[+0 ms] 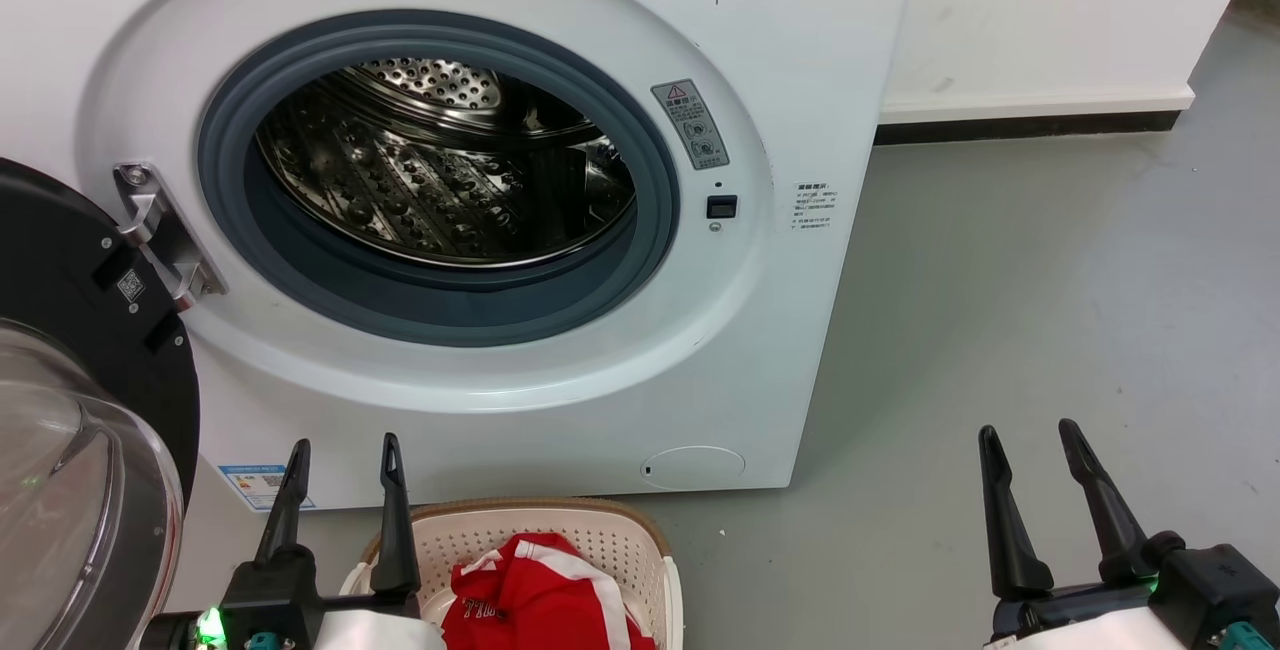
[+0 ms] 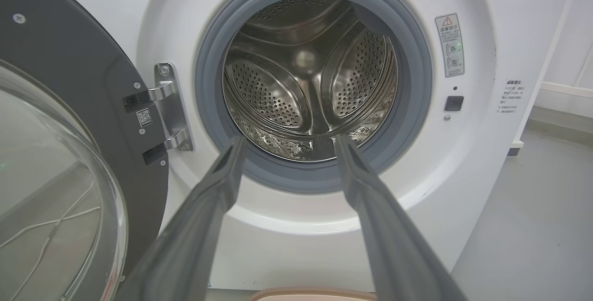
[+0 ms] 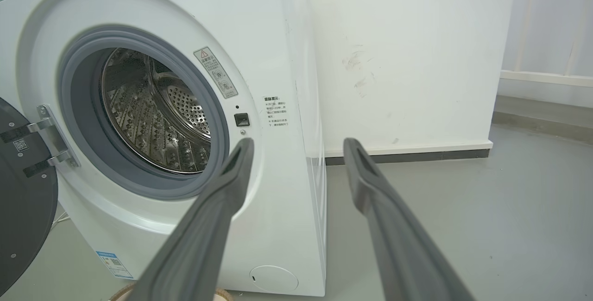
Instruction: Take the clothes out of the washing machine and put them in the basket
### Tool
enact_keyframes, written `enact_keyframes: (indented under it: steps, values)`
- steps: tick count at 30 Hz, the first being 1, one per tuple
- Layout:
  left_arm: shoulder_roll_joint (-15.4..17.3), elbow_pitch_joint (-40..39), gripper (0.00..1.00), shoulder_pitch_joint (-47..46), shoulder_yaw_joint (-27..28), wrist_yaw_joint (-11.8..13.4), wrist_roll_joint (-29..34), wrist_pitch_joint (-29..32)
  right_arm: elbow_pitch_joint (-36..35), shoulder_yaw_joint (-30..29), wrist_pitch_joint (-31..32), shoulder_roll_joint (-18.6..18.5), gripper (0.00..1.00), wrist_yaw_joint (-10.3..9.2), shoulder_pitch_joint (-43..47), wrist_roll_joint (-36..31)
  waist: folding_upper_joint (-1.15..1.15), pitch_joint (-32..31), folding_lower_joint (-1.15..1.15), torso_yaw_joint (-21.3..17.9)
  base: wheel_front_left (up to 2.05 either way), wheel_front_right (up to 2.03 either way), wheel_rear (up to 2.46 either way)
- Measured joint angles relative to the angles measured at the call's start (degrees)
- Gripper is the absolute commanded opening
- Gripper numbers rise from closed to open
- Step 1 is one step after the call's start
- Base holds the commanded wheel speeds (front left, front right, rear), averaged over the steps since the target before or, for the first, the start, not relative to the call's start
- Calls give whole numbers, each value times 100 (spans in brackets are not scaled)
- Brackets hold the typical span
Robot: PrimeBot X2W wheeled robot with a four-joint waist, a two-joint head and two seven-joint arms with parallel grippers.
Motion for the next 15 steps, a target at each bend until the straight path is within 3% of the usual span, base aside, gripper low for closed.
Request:
enact_keyframes:
  steps: [12, 13, 15]
  values:
    - [0, 56, 100, 35, 23, -14, -94, 0, 0, 16, 0, 0, 100, 0, 10, -29, 0, -11, 0, -12, 0, 0, 0]
    - [0, 57, 0, 35, 31, -13, -94, 0, 0, 18, 0, 0, 0, 0, 10, -29, 0, -10, 0, -13, 0, 0, 0]
    - [-2, 160, 0, 47, 27, -14, -96, 3, 96, 20, 5, 0, 0, 0, 21, -29, 0, -10, 1, -13, 0, 0, 0]
